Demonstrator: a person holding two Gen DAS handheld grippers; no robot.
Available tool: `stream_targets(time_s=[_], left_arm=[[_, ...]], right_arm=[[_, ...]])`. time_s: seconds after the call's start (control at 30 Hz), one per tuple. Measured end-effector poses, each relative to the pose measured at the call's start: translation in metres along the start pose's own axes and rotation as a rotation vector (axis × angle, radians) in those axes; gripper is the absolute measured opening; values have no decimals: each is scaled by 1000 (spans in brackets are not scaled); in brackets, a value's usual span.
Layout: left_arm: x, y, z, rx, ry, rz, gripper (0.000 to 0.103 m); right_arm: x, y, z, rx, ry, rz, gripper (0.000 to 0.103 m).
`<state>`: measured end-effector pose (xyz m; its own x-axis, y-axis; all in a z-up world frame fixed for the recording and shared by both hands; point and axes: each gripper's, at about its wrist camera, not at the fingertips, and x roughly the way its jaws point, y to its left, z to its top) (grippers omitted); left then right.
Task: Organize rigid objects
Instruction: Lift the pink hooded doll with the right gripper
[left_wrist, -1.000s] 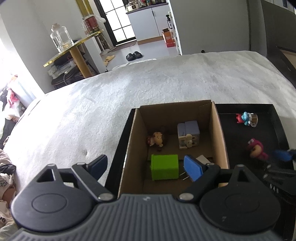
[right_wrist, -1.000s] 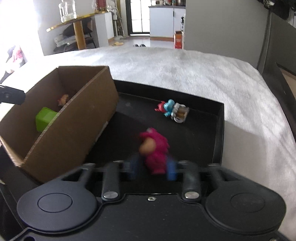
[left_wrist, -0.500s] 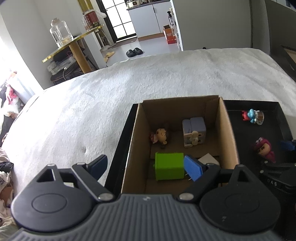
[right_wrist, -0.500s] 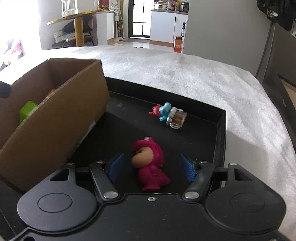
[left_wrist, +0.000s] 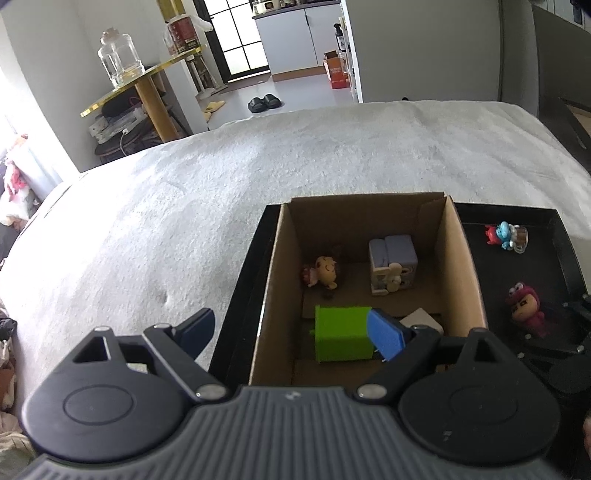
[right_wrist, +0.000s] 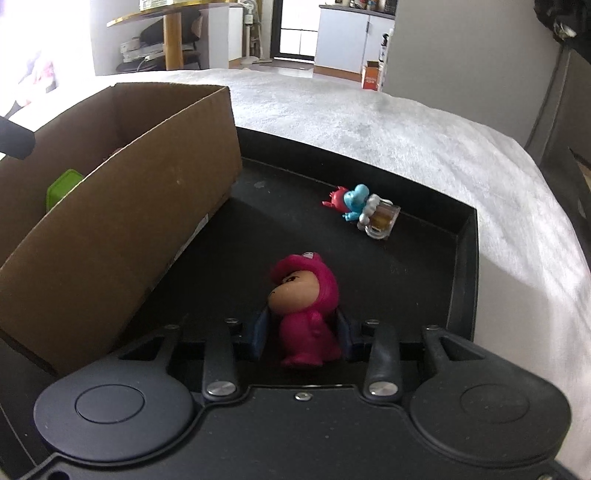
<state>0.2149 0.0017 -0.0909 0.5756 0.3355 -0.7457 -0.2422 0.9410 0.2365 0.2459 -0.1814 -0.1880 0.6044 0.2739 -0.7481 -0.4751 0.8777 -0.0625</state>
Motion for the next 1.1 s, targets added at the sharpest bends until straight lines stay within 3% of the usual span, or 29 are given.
stream_targets(time_s=[0.57, 1.1], left_arm=[[-3, 19, -8, -30, 16, -59, 89], [0, 53, -19, -107, -13, -101, 88]], right_arm=[[-38, 8, -1, 65, 29, -56, 37], [-75, 17, 43, 79, -73, -144, 37]])
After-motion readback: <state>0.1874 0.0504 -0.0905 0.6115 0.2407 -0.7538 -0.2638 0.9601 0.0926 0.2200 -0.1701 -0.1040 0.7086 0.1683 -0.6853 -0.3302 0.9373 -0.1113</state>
